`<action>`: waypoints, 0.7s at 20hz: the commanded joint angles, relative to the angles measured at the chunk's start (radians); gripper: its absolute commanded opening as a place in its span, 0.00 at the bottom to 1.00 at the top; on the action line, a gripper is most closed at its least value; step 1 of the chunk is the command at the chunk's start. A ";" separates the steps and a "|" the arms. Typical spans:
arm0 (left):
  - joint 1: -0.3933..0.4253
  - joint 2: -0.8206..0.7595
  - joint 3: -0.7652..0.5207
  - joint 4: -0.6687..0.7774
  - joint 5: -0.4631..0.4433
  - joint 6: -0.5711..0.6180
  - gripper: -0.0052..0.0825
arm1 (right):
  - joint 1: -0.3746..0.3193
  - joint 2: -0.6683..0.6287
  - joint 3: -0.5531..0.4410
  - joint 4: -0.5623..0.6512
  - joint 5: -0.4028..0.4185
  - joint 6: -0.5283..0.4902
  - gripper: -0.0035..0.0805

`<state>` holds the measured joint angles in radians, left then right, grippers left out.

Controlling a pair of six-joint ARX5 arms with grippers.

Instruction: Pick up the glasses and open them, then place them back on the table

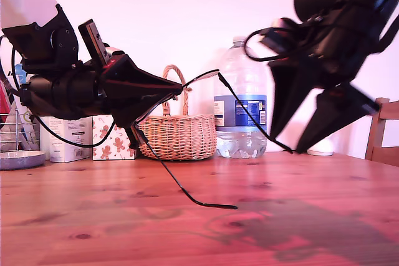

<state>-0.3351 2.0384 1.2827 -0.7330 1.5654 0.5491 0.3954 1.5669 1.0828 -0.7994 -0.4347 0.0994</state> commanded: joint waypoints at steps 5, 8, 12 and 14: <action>0.006 0.013 0.001 0.005 0.101 0.001 0.04 | -0.023 -0.022 0.006 -0.185 0.007 -0.134 0.44; 0.010 0.013 0.003 0.005 0.101 0.001 0.04 | -0.023 -0.053 0.006 -0.233 0.010 -0.161 0.12; 0.013 0.013 0.011 0.006 0.093 0.001 0.04 | -0.024 -0.095 0.006 -0.079 0.023 -0.071 0.04; 0.013 0.013 0.016 0.006 0.058 0.001 0.04 | -0.024 -0.095 0.006 0.035 0.056 -0.040 0.04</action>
<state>-0.3237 2.0384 1.2827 -0.7307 1.5650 0.5491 0.3744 1.4620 1.0863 -0.7940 -0.3893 0.0460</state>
